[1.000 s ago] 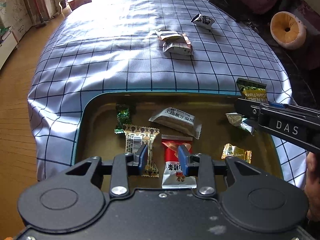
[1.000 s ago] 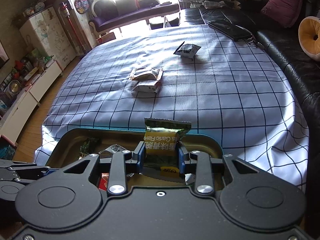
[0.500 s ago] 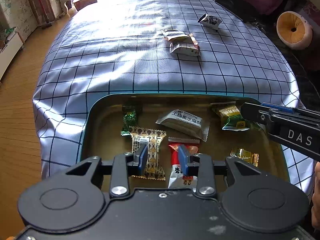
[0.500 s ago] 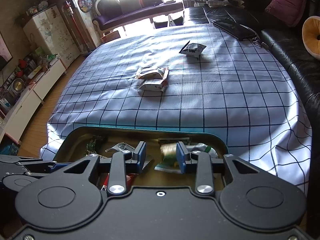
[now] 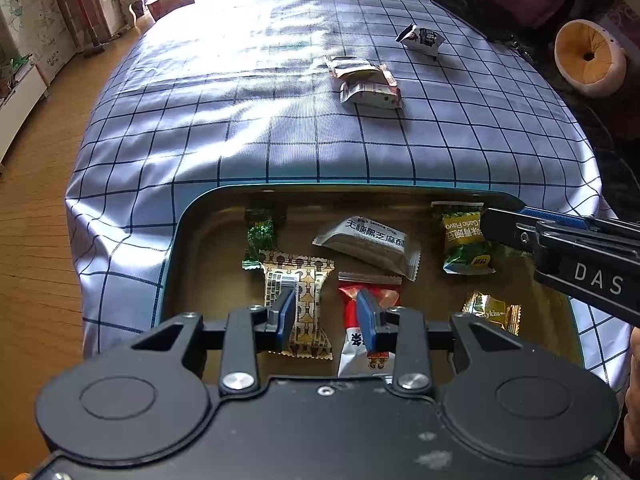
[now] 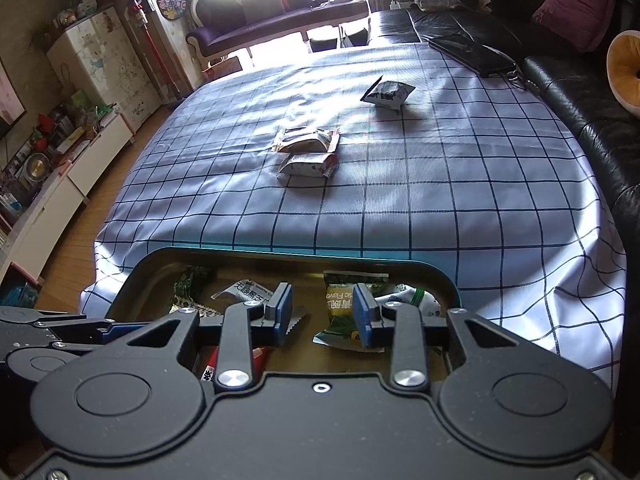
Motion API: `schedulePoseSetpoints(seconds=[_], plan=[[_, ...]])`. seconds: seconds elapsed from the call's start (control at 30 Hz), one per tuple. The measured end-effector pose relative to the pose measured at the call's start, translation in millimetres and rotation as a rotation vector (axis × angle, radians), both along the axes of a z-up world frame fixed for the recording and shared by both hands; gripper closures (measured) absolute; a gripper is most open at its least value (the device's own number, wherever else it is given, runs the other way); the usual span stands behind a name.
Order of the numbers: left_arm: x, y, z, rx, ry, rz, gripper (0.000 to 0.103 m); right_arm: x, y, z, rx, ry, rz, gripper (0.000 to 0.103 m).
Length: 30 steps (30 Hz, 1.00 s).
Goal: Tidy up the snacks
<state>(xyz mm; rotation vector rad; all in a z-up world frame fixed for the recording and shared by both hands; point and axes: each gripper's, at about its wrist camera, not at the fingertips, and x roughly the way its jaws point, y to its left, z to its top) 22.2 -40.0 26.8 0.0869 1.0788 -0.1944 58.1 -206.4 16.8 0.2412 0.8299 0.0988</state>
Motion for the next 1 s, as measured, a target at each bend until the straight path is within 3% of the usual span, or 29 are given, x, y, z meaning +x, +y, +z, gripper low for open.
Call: schedulePoseSetpoints(seconds=[0.4,1.0], plan=[[17.1,-0.3,1.3,0.025,-0.028,-0.008,0.068,6.0,-6.3,-4.9,0.005,0.023,-0.023,0.060],[88.8,-11.5,20.2,0.112,-0.191,-0.019,0.065,49.5,-31.7,0.6,-0.025,-0.007,-0.069,0.060]])
